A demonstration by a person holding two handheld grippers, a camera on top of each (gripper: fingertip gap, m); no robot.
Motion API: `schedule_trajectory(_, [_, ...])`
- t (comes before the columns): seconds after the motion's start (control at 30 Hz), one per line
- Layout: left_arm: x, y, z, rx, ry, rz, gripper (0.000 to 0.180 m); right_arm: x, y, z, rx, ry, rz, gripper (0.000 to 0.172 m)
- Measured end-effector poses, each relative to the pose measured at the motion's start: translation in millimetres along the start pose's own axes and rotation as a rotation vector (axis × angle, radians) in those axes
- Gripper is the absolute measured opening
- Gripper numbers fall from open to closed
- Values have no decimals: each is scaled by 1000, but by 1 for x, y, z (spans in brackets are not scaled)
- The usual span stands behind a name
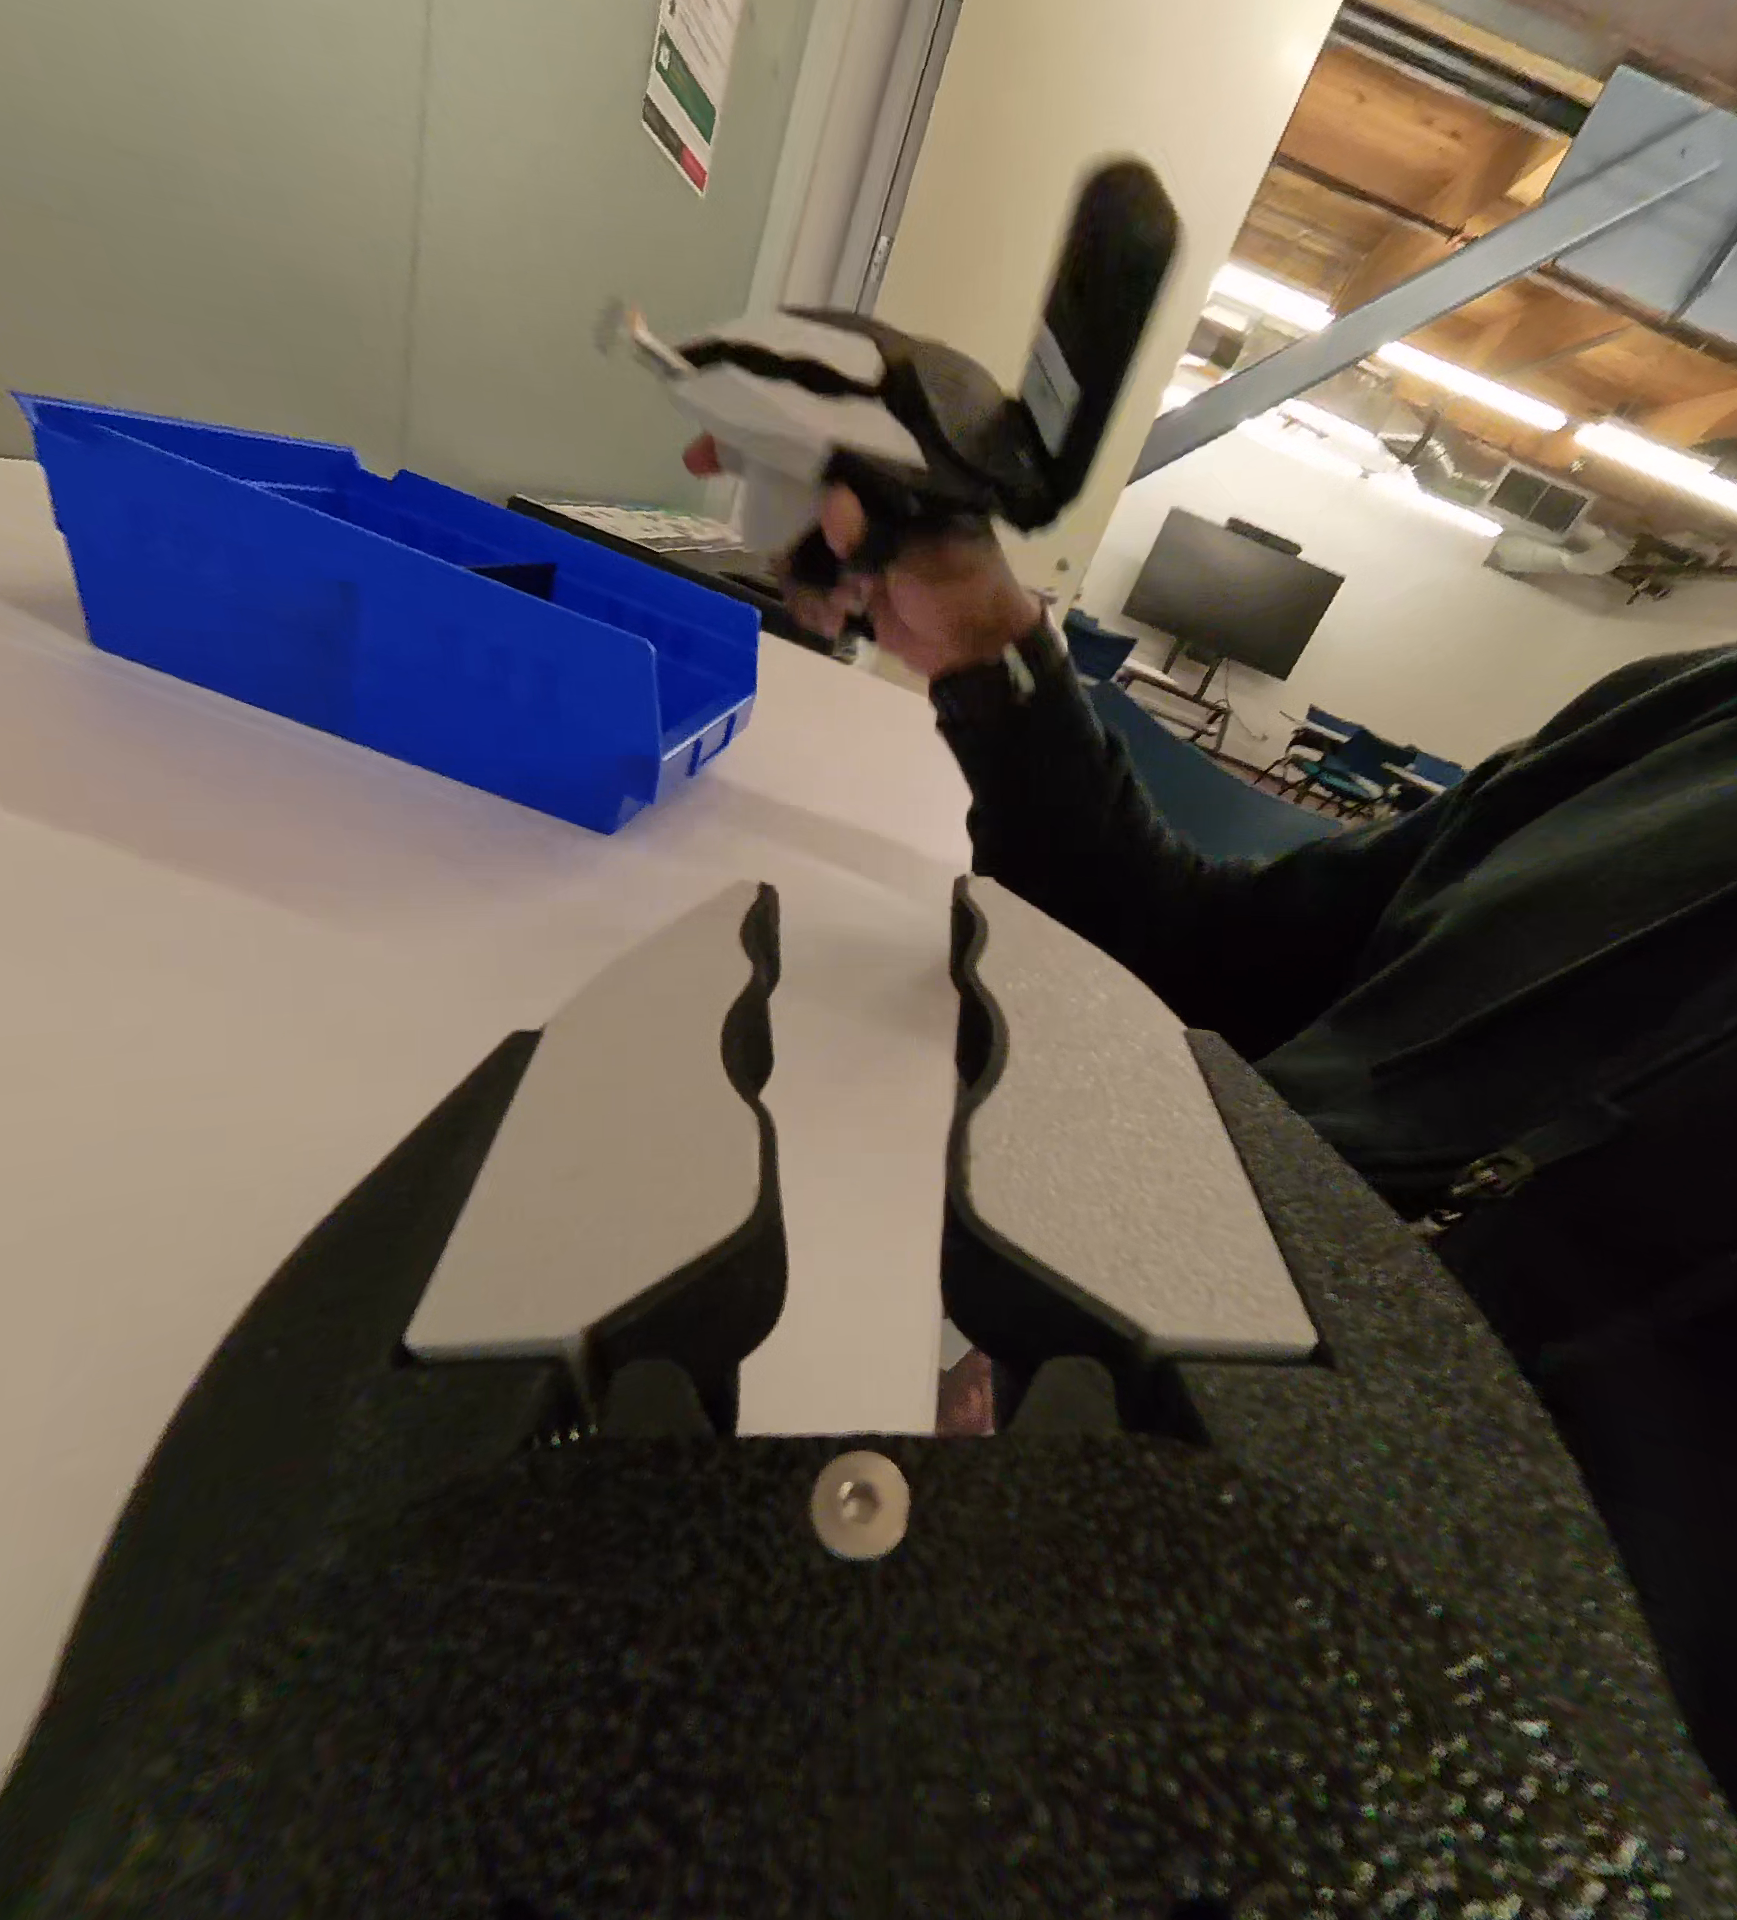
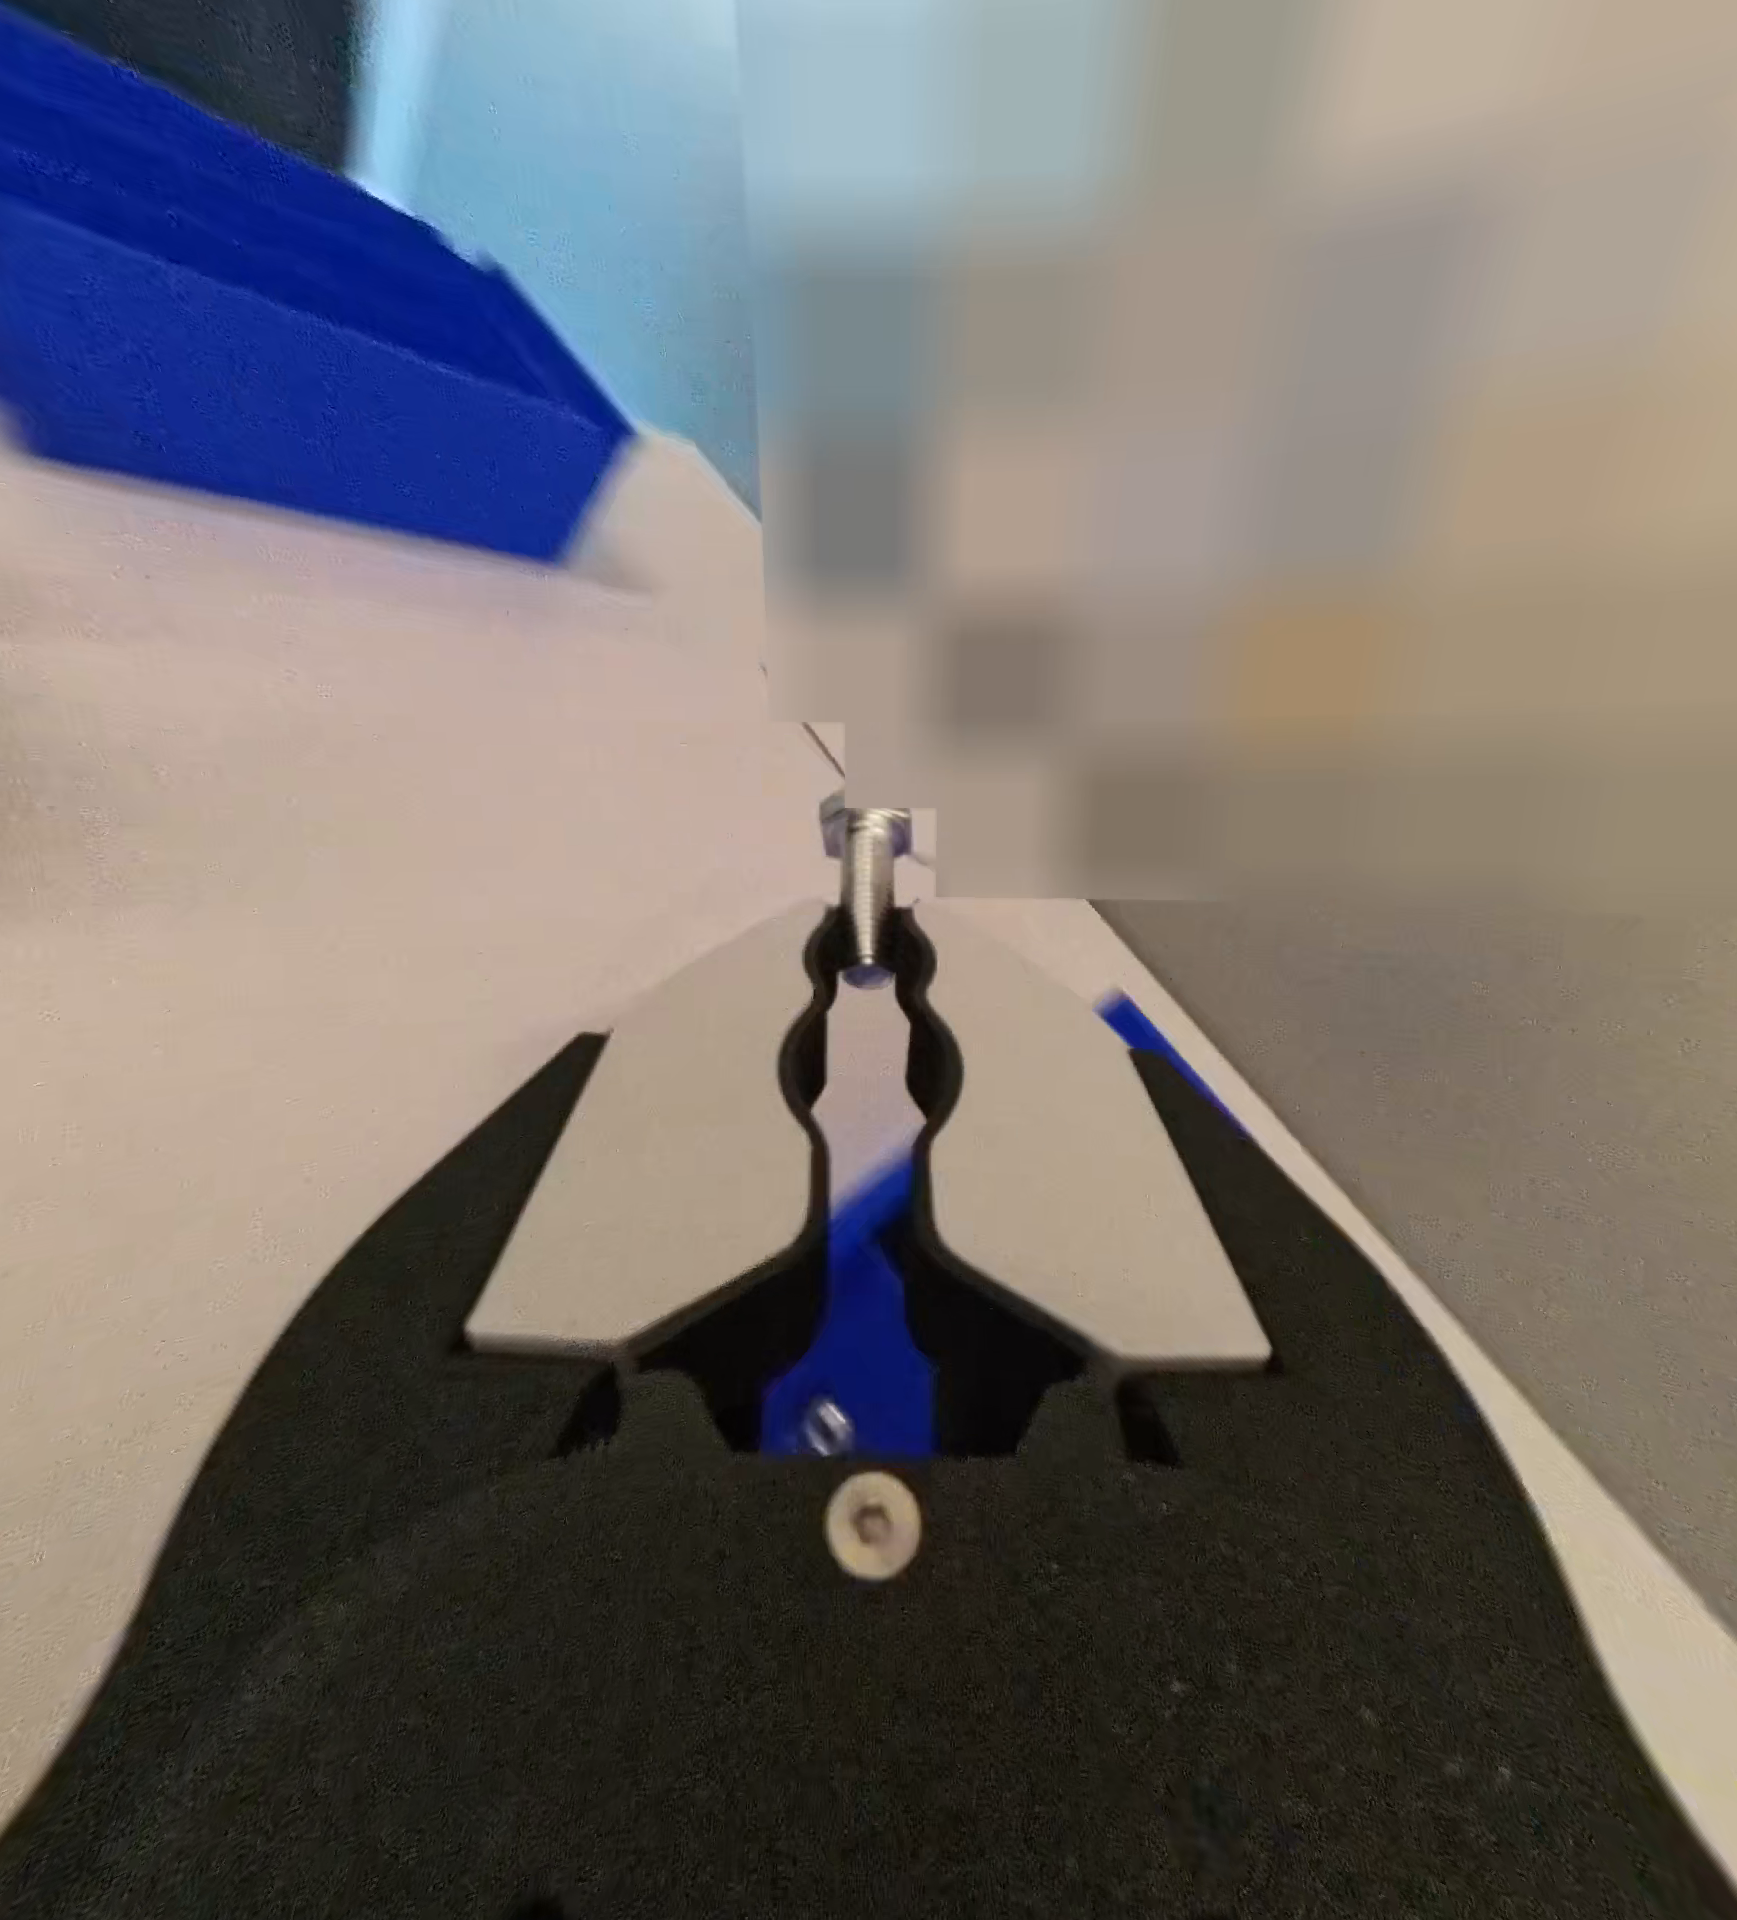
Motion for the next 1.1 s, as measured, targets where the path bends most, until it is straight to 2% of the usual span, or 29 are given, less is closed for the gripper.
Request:
schedule_trajectory(0.1, [-2,-2,-4,47,33,-27,30,8,-62,91,173,-103,-279,10])
schedule_trajectory(0.2, [-1,-4,-4,53,35,-24,29,24,-122,144,418,-90,-462,10])
schedule_trajectory(0.33, [-2,-8,-5,49,36,-28,27,42,-170,161,511,-39,-659,10])
schedule_trajectory(0.47, [-8,-5,-6,61,54,-31,26,52,-189,161,541,-38,-731,10])
schedule_trajectory(0.73, [-18,0,-6,73,69,-15,25,52,-196,155,499,-45,-822,12])
schedule_trajectory(0.83, [-16,-1,-5,79,63,-20,24,52,-194,157,482,-80,-810,16])
schedule_trajectory(0.97, [-20,2,-7,120,94,-24,25,48,-166,163,441,-173,-632,16])
schedule_trajectory(1.1, [-37,23,-13,249,222,43,28,28,-101,144,346,-207,-276,25])
Point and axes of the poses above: each gripper's, where its closed fingertips meet, x out along the fingers, y out of its top, z = x × y across the jaws, the point moved 4 cm from there along -x, back along the fingers, and after that the axes turned 3 degrees about z, right-handed, at the moved point
